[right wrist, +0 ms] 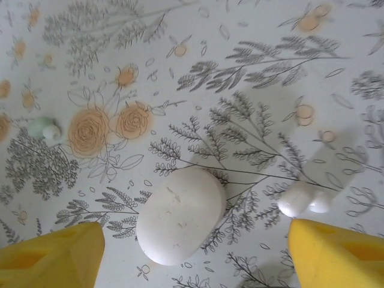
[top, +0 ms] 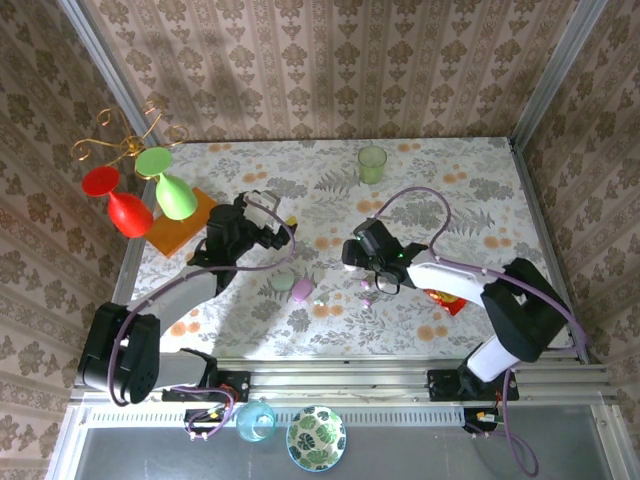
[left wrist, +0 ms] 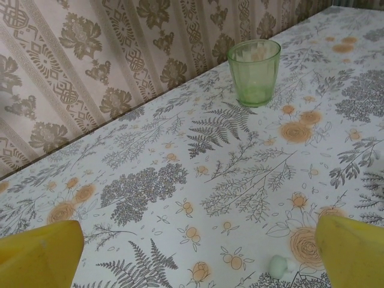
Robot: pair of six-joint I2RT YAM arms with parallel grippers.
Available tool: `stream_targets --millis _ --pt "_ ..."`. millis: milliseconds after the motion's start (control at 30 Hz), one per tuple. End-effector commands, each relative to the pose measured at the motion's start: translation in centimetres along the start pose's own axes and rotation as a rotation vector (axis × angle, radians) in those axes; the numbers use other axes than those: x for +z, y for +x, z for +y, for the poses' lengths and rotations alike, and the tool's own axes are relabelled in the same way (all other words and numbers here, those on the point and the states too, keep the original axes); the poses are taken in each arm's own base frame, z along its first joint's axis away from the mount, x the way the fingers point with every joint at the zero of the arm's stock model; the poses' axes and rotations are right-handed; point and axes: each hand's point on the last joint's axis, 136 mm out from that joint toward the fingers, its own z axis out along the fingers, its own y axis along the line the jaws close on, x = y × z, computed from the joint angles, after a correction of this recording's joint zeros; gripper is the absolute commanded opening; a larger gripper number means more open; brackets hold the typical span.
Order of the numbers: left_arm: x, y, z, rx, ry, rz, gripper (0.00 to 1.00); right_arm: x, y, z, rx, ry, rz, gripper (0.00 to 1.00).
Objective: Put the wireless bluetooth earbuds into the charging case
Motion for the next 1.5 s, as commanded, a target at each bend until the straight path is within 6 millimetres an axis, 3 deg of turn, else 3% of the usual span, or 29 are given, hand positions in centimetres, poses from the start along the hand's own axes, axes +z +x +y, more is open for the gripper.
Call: stream_targets --millis 0,133,367,500,733,833,967,1200,1333,1467 --pt "-0.8 -0.7 -0.5 -0.037 0.008 -0.037 1.0 1.0 0.4 0.5 0.065 0.022 0.051 0.75" --pt "-1.2 0.2 -0.5 -0.034 -0.002 -0.014 1.0 2.1 0.8 1.1 0.062 0.027 0.077 0.64" --pt "-1.2 1.0 -0.7 -0.036 0.001 0.006 1.0 3.4 1.6 1.6 0.045 0.023 0.125 0.63" --pt "-1.0 1.1 -0.8 -0.036 0.012 0.005 1.0 3.1 1.9 2.2 0.035 -0.016 0.142 0.64" --pt "-0.4 1.3 -1.3 -0.05 0.041 0.006 1.0 2.1 3.0 5.2 0.033 -0.179 0.232 0.64" --pt "-0.4 1.1 -1.7 -0.05 0.065 -0.001 1.0 1.0 2.6 4.8 -0.026 -0.194 0.21 0.64" --pt "-0.7 0.9 -2.3 -0.039 0.095 -0.012 1.0 0.7 0.9 3.0 -0.09 -0.203 0.173 0.67" --pt "-1.4 0.8 -2.8 -0.028 0.112 -0.023 1.0 3.6 -0.4 4.1 -0.082 -0.374 0.259 0.75" --pt "-2.1 0.8 -2.9 -0.037 0.106 -0.027 1.0 5.1 -0.1 5.4 -0.065 -0.464 0.32 0.76" --pt "-2.3 1.0 -2.8 -0.039 0.097 -0.021 1.0 5.1 0.9 6.2 -0.057 -0.538 0.361 0.77"
